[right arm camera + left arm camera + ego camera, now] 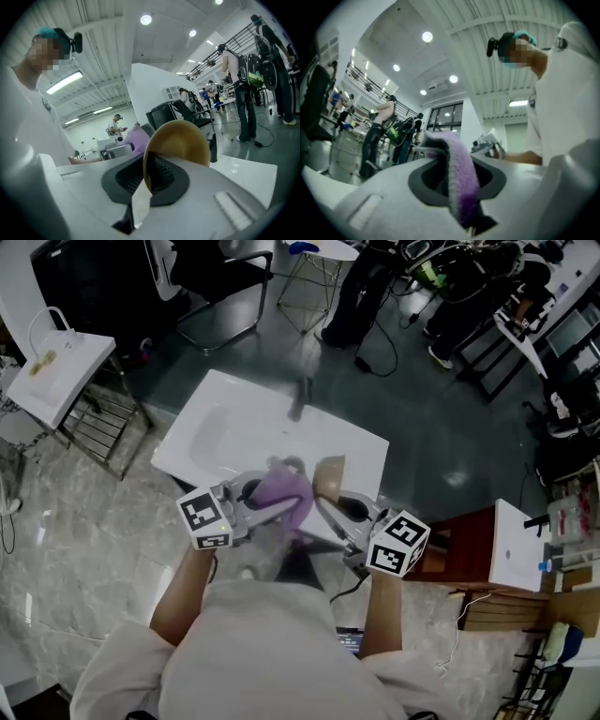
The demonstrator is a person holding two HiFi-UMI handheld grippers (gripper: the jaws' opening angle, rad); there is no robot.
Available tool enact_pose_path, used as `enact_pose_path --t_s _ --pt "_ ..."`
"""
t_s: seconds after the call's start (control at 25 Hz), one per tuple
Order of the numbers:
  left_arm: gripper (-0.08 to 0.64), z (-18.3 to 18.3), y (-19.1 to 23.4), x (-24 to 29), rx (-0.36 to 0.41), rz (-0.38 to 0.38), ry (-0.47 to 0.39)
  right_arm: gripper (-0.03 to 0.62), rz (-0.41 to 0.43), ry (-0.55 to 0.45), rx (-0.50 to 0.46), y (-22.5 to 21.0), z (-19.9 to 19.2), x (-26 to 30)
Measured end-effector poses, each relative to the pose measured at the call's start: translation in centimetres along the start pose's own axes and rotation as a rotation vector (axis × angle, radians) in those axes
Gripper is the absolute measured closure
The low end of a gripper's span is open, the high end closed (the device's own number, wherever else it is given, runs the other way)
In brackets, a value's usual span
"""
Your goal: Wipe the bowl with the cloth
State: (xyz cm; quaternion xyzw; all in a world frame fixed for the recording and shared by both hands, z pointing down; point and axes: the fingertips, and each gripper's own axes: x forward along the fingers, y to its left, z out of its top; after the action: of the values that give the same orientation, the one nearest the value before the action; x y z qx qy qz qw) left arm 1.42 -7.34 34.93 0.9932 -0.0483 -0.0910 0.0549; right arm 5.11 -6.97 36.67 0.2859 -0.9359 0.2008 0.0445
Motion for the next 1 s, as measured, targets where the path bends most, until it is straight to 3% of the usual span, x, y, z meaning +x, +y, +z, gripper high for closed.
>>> enact_pose_path --t_s 0.12,0.44,0.76,1.0 --pt "0.471 -0.8 2.2 0.1 0.074 0.129 0.102 0.578 -0.007 0.056 0.016 0.1 -1.6 0.3" --pt "0.471 -1.9 5.2 -0.1 0.168 0.261 0.231 0.578 0.062 0.023 0.068 1.9 -1.8 1.5" --pt "0.471 -5.6 3.6 1.0 0.049 0.177 0.249 0.578 0.048 -0.070 0.128 1.3 -0.1 0.2" --pt "0.471 -6.1 1.8 0.9 -0.021 0.122 0.217 0.578 -0.004 -0.054 0.146 -0.1 -0.9 0.5"
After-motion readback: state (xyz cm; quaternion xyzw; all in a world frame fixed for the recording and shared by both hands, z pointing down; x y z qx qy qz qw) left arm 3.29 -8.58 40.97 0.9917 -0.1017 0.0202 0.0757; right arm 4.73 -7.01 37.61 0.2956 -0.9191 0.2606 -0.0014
